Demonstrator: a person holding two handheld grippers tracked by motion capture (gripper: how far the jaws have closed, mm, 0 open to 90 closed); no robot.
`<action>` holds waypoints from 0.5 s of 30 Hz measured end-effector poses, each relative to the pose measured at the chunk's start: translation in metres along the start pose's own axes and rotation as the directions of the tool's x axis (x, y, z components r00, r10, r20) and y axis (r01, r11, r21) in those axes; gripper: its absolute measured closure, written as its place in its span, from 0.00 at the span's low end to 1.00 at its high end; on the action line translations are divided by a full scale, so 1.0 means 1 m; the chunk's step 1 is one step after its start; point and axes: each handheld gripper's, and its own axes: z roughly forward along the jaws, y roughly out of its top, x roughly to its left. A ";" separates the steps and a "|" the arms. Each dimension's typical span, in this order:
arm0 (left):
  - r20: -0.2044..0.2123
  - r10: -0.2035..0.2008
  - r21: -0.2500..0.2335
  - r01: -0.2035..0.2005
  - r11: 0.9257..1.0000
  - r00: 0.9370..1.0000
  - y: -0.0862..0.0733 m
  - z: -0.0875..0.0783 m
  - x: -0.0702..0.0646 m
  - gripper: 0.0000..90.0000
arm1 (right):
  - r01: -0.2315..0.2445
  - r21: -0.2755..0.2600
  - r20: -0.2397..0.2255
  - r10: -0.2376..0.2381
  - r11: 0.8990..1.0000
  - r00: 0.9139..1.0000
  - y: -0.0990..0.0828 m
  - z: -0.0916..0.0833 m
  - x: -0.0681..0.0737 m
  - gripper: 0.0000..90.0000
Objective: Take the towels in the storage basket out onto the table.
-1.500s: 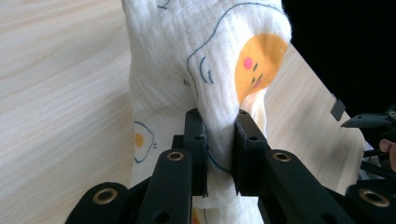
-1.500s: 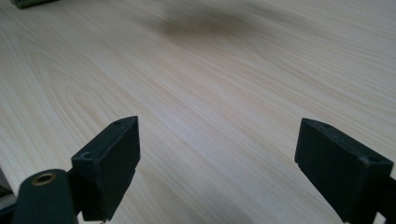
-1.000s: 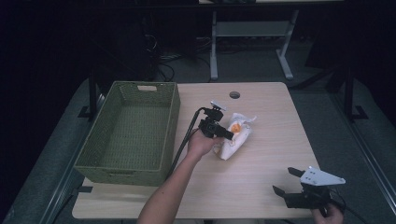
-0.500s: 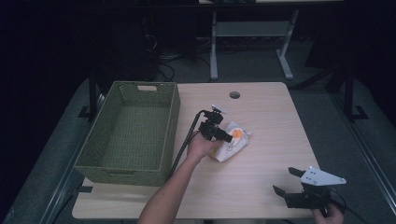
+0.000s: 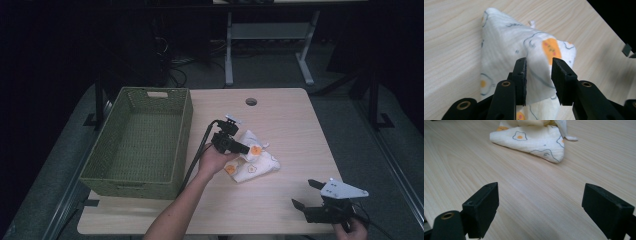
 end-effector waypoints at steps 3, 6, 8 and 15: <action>0.023 0.018 -0.022 -0.018 1.000 1.000 -0.004 -0.005 -0.003 0.71 | -0.001 0.004 0.001 0.001 1.000 1.000 0.000 0.001 0.000 0.15; 0.027 0.032 -0.033 -0.031 0.999 0.999 -0.008 -0.011 -0.004 0.70 | -0.001 0.008 0.002 0.001 1.000 1.000 0.000 0.002 0.000 0.15; 0.031 0.040 -0.046 -0.039 0.998 0.999 -0.012 -0.014 -0.004 0.69 | 0.005 0.009 0.004 -0.005 1.000 1.000 0.000 0.002 0.000 0.15; 0.053 0.041 -0.082 -0.037 0.996 0.998 -0.025 -0.025 -0.003 0.67 | 0.006 0.019 0.008 -0.006 1.000 1.000 0.000 0.003 0.000 0.15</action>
